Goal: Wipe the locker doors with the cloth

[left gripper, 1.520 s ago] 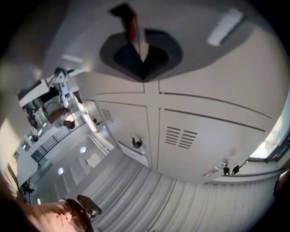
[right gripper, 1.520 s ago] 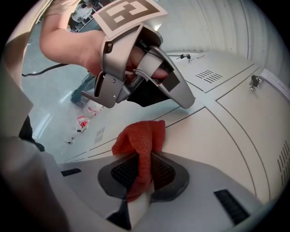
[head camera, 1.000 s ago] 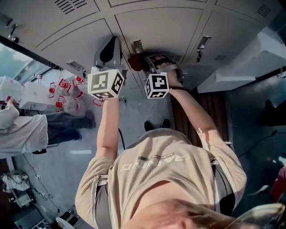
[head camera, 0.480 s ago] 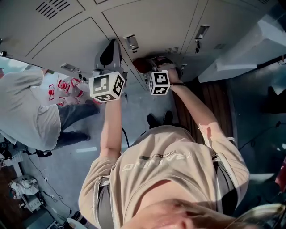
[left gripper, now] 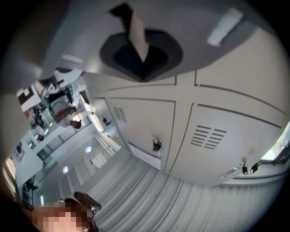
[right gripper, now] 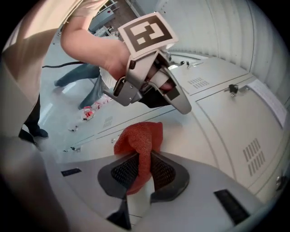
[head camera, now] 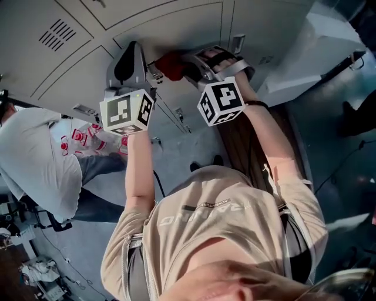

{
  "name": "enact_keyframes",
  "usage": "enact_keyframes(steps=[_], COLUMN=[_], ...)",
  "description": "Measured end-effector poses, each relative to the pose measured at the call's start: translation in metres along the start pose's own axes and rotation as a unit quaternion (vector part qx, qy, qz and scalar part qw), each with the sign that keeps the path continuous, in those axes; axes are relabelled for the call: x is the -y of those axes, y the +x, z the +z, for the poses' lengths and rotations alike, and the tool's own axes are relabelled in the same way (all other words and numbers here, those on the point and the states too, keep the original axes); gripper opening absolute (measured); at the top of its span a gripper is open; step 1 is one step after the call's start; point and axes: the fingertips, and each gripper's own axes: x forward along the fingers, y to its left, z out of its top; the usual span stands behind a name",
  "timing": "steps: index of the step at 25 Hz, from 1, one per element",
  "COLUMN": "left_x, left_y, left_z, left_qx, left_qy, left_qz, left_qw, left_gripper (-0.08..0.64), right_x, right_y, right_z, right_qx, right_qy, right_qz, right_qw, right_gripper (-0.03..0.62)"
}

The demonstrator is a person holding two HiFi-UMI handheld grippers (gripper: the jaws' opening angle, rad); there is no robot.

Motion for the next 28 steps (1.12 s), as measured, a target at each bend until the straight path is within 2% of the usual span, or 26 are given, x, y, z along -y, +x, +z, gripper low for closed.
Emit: enact_keyframes(steps=[6, 10, 13, 16, 21, 28], left_x=[0.015, 0.016, 0.016, 0.016, 0.016, 0.027], left_y=[0.017, 0.019, 0.023, 0.027, 0.023, 0.002], left_z=[0.060, 0.072, 0.067, 0.053, 0.009, -0.072], left_qx=[0.052, 0.063, 0.057, 0.043, -0.003, -0.063], left_qy=[0.038, 0.036, 0.030, 0.024, 0.021, -0.028], left_qz=[-0.019, -0.017, -0.015, -0.010, 0.001, 0.013], left_qw=[0.9977, 0.9972, 0.9978, 0.9987, 0.9998, 0.9975], left_gripper=[0.004, 0.003, 0.003, 0.003, 0.004, 0.005], right_x=[0.082, 0.110, 0.119, 0.111, 0.073, -0.019], right_y=[-0.034, -0.044, -0.038, -0.024, 0.001, 0.032], right_z=[0.011, 0.011, 0.005, -0.004, -0.014, -0.045], right_qx=[0.007, -0.002, -0.008, -0.012, 0.001, -0.004], right_qy=[-0.045, -0.069, -0.083, -0.083, -0.053, -0.021], right_qz=[-0.081, -0.106, -0.108, -0.093, -0.052, 0.037], right_qw=[0.996, 0.992, 0.991, 0.992, 0.997, 0.999], right_gripper=[0.054, 0.054, 0.054, 0.054, 0.054, 0.054])
